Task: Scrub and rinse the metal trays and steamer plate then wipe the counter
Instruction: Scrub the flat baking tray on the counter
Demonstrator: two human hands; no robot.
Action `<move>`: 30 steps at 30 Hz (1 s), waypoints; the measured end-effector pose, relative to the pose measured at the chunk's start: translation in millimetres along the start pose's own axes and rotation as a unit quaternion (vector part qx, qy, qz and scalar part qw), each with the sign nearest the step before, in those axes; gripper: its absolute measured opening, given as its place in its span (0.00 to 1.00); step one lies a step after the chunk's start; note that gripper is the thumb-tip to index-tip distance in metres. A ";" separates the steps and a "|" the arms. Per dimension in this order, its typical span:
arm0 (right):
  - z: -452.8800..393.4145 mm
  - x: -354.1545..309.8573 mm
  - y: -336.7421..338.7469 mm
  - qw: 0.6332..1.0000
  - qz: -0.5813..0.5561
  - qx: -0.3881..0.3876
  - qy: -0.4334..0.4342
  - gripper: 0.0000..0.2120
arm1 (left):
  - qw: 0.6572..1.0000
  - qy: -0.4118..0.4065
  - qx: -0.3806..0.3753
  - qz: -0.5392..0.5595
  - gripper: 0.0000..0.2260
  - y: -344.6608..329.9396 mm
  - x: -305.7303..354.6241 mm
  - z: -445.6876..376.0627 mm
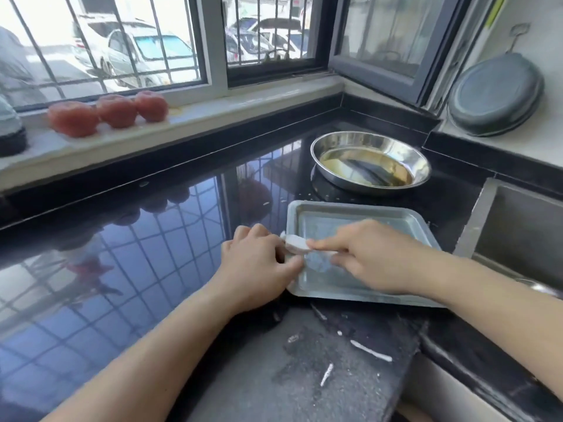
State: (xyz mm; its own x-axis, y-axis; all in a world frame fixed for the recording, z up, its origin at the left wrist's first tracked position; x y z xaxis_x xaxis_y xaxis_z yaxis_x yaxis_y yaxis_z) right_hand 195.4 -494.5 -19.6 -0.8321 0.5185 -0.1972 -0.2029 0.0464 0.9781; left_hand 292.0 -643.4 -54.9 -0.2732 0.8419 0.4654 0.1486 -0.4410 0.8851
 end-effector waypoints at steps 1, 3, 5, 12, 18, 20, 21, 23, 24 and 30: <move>-10.4 6.1 5.3 1.000 -0.005 0.014 -0.015 0.21 | 0.998 0.005 -0.027 0.049 0.14 3.7 -4.3 -0.8; -32.6 14.6 11.2 0.998 -0.007 0.034 -0.048 0.21 | 0.990 0.010 -0.041 0.137 0.13 13.0 -11.9 -1.4; -47.3 16.5 6.3 0.998 0.002 0.021 -0.057 0.21 | 0.986 0.008 -0.013 0.168 0.15 18.5 -18.4 -0.9; 1.7 3.9 -3.3 1.000 0.008 -0.013 0.024 0.22 | 0.994 -0.063 0.032 0.085 0.34 7.4 -24.1 -11.6; 3.9 -4.3 0.8 0.999 -0.006 -0.005 0.047 0.21 | 0.994 -0.095 0.040 0.044 0.31 3.7 -21.2 -14.7; 0.6 -3.6 0.7 0.999 -0.019 0.001 0.036 0.20 | 0.994 -0.084 0.047 0.049 0.31 4.5 -22.8 -13.4; 6.3 -5.5 -2.1 0.999 -0.029 -0.009 0.042 0.20 | 0.995 -0.082 0.048 0.041 0.31 4.3 -23.1 -13.1; 28.1 -13.2 -8.3 0.996 -0.044 -0.034 0.068 0.18 | 0.996 -0.078 0.046 0.024 0.30 3.2 -22.6 -13.2; 39.4 -16.7 -9.1 0.995 -0.047 -0.039 0.077 0.18 | 0.996 -0.073 0.047 0.020 0.30 2.4 -22.8 -13.6; 46.7 -20.4 -3.9 0.997 0.017 -0.014 0.072 0.18 | 0.996 -0.065 0.047 0.024 0.22 5.0 -17.2 -11.8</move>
State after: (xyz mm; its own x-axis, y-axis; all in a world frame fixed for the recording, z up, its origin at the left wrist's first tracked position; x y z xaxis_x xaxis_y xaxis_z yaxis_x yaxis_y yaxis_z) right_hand 237.3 -465.4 -16.3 -0.9036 0.3912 -0.1744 -0.1868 0.0063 0.9824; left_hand 286.3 -663.7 -58.4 -0.1387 0.8562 0.4977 0.2486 -0.4564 0.8543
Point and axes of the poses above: each hand's wrist, its own z-axis away from the middle knuckle, its own y-axis out of the back of the hand, x = y × z, the point moved 5 cm from there along -z, towards the middle knuckle, and after that the axes turned 3 degrees about -y, right-handed, at the moved point
